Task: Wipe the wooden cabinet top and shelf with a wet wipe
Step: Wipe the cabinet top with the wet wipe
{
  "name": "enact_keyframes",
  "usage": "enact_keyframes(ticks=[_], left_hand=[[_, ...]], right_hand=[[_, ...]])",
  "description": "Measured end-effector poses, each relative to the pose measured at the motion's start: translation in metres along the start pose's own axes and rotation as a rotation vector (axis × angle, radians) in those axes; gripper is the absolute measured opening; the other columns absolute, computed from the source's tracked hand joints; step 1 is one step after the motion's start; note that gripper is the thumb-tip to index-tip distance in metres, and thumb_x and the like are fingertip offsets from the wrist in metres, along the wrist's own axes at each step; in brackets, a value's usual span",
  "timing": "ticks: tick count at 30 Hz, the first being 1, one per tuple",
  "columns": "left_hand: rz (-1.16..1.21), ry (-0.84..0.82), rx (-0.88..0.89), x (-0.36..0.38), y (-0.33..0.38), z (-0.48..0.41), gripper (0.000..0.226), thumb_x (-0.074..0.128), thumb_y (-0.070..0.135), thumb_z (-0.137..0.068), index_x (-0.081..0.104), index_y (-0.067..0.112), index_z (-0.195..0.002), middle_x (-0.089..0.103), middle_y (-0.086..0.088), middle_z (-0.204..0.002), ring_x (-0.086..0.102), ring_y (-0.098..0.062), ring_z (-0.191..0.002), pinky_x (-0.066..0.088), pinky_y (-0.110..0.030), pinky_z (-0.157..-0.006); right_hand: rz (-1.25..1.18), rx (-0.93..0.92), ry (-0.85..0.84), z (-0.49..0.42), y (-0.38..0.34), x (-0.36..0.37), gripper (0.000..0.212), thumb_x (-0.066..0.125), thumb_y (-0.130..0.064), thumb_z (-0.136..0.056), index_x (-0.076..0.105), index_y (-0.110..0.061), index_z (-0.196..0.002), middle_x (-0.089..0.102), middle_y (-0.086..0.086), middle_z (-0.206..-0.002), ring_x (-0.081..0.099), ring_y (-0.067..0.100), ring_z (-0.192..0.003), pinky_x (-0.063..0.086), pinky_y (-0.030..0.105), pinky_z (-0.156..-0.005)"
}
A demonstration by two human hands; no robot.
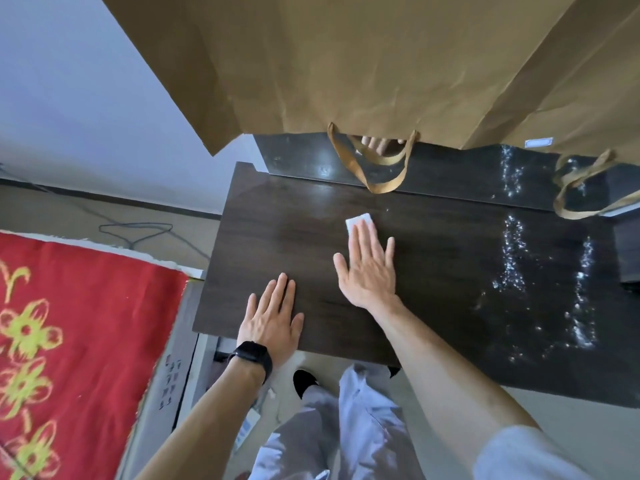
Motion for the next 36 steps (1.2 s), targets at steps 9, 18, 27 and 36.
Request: enact_keyframes(ticks=[9,18,27,36], left_hand=[[0.108,-0.015,-0.187,-0.001,0.010,-0.010,0.069,0.020,0.054,-0.102,0.000,0.023,-0.160,-0.011,0.009,-0.167,-0.007,-0.014,-0.154,0.011,-0.045,-0.124],[0.110,-0.083,-0.289,-0.002,0.017,-0.010,0.071,0.021,0.055,-0.102,-0.005,0.023,-0.160,-0.016,0.009,-0.166,-0.010,-0.014,-0.154,0.007,-0.048,-0.124],[0.056,-0.104,-0.335,0.005,0.012,-0.012,0.072,0.015,0.062,-0.099,-0.012,0.031,-0.158,-0.020,0.013,-0.164,-0.013,-0.011,-0.153,0.005,-0.049,-0.125],[0.073,-0.147,-0.333,-0.005,0.023,-0.009,0.075,0.016,0.064,-0.099,-0.006,0.025,-0.159,-0.016,0.007,-0.166,-0.010,-0.016,-0.154,0.007,-0.049,-0.124]], right_hand=[[-0.060,0.147,0.016,-0.051,0.100,-0.030,0.067,0.009,-0.052,-0.101,-0.002,-0.019,-0.158,-0.007,-0.006,-0.166,-0.013,0.010,-0.151,-0.006,0.051,-0.122],[-0.055,0.145,0.037,-0.026,0.105,-0.038,0.078,0.020,-0.055,-0.100,-0.002,-0.006,-0.156,-0.005,0.013,-0.165,-0.010,0.025,-0.152,0.000,0.053,-0.123],[0.042,-0.404,-0.107,-0.075,-0.046,-0.004,0.070,0.011,-0.053,-0.101,-0.007,-0.014,-0.156,-0.013,0.001,-0.165,-0.020,0.014,-0.150,-0.012,0.048,-0.121],[-0.092,0.173,0.042,-0.039,0.163,-0.040,0.070,0.013,-0.053,-0.100,-0.002,-0.016,-0.158,-0.004,-0.002,-0.166,-0.009,0.012,-0.152,-0.002,0.055,-0.121]])
Point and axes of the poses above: each hand's wrist, its own z-axis away from the middle knuckle, its own x-axis out of the palm, y = z × x, the point moved 10 cm from there along -z, towards the middle knuckle
